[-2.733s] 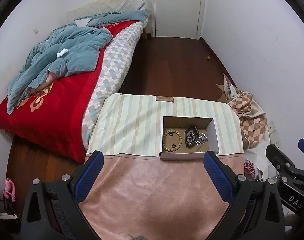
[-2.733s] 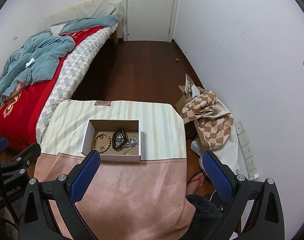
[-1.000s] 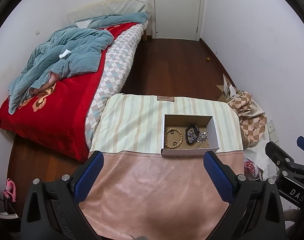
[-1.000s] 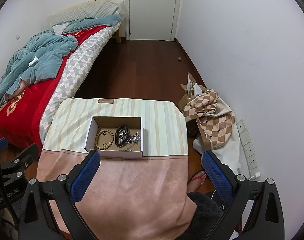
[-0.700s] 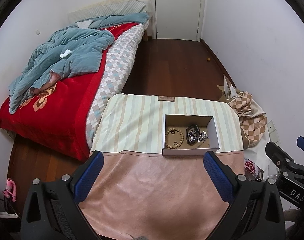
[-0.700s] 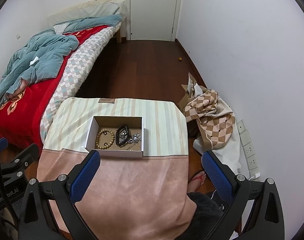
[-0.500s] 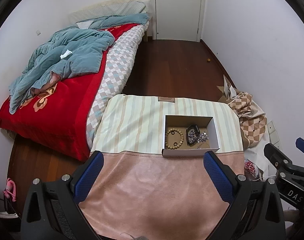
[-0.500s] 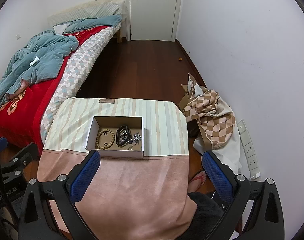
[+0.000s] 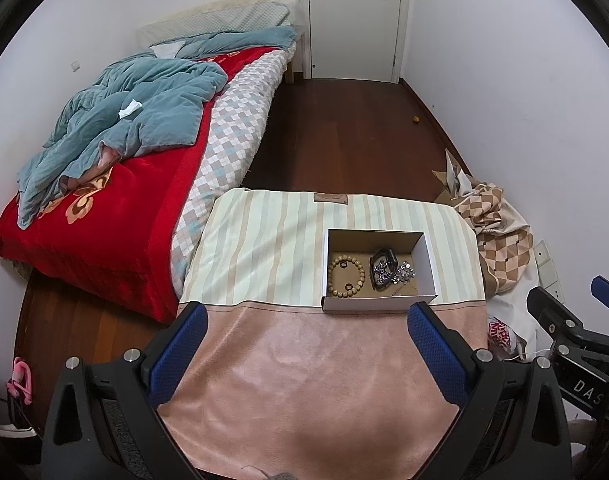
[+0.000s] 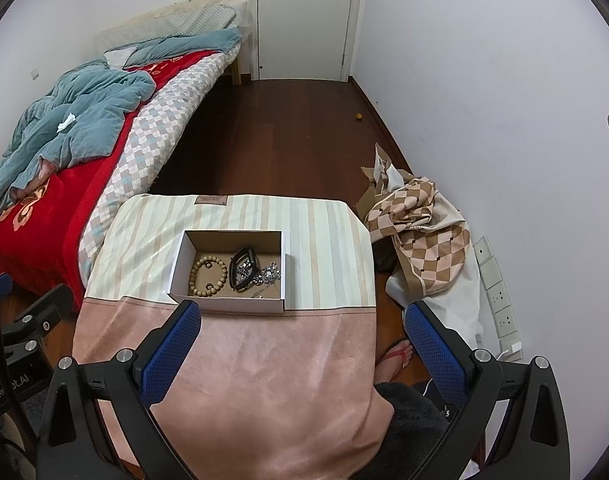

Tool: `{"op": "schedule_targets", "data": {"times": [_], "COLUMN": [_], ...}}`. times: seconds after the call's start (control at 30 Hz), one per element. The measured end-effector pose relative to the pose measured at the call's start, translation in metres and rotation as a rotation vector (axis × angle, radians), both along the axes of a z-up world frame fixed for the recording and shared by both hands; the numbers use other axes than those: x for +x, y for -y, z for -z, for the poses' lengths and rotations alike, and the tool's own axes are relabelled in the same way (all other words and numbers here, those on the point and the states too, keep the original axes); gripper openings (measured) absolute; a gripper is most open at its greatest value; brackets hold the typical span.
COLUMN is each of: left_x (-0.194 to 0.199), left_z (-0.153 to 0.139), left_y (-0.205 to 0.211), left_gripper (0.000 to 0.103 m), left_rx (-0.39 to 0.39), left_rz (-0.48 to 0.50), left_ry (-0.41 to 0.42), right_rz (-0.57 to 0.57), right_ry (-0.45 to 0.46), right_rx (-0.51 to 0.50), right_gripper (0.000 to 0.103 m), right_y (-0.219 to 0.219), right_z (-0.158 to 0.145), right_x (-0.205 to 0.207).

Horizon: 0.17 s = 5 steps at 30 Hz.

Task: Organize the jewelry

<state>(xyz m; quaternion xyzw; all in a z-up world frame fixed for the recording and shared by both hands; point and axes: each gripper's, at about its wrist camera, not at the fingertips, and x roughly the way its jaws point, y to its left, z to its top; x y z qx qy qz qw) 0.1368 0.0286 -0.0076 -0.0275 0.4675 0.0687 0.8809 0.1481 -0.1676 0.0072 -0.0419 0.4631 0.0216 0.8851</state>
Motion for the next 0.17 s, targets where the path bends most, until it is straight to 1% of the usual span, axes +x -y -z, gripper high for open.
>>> {"op": "schedule_targets", "data": {"times": [0.17], "left_x": [-0.0015], "left_z": [-0.0017], "left_y": [0.0015], "left_gripper": [0.102], "left_rx": [-0.003], "left_rz": [0.005], "left_ry": [0.009], "right_rz": [-0.002], "right_ry": [0.000], "right_rx": [-0.001], "right_gripper": [0.103], "right_y": [0.0001], "right_z": [-0.0003], "right_x": [0.0000]}}
